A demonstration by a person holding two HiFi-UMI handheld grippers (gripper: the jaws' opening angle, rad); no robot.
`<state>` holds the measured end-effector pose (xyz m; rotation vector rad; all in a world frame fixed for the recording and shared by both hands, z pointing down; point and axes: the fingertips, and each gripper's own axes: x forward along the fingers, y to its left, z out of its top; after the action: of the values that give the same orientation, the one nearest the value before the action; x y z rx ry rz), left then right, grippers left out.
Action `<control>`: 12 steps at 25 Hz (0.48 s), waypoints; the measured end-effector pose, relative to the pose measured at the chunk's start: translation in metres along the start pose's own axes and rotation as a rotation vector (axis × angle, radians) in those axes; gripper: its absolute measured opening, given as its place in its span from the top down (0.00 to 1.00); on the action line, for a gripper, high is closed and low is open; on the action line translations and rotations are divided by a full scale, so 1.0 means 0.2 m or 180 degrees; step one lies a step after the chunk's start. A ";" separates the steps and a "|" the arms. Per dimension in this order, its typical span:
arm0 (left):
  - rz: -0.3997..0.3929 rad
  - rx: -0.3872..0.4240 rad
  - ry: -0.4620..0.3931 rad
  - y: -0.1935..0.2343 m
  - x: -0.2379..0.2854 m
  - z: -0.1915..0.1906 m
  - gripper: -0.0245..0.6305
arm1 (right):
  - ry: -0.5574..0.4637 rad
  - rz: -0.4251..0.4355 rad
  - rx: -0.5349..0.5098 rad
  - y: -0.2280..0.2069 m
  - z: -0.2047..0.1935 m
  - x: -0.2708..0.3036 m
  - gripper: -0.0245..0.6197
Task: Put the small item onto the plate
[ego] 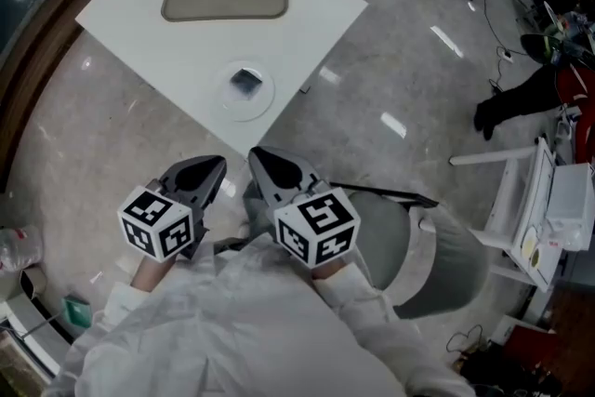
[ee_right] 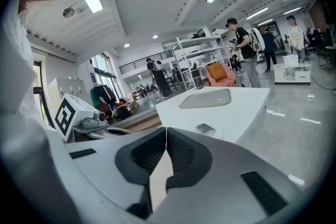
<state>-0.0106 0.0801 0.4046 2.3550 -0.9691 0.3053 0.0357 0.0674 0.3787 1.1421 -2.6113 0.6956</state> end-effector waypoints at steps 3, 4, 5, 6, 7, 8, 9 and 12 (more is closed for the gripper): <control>0.0029 -0.0035 -0.0005 0.05 0.10 0.09 0.95 | 0.0015 0.0035 0.0067 -0.11 0.07 0.07 0.94; 0.0033 -0.0075 -0.0016 0.07 0.13 0.12 0.95 | 0.0016 0.0060 0.0099 -0.15 0.09 0.09 0.94; 0.0029 -0.0129 -0.0037 0.08 0.17 0.14 0.95 | 0.0020 0.0084 0.0123 -0.19 0.11 0.11 0.94; 0.0021 -0.0186 -0.0066 0.10 0.20 0.17 0.95 | 0.0027 0.0101 0.0133 -0.22 0.13 0.13 0.94; 0.0020 -0.0230 -0.0098 0.11 0.22 0.19 0.95 | 0.0036 0.0114 0.0135 -0.26 0.15 0.15 0.94; 0.0033 -0.0251 -0.0122 0.13 0.25 0.22 0.95 | 0.0048 0.0124 0.0137 -0.29 0.17 0.18 0.94; 0.0062 -0.0249 -0.0135 0.15 0.27 0.24 0.95 | 0.0059 0.0136 0.0143 -0.32 0.19 0.20 0.94; 0.0158 -0.0247 -0.0133 0.23 0.34 0.29 0.95 | 0.0106 0.0167 0.0156 -0.40 0.22 0.26 0.94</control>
<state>0.0053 -0.0184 0.4038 2.2781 -1.0416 0.2343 0.0604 -0.0349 0.3858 1.0691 -2.6187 0.7865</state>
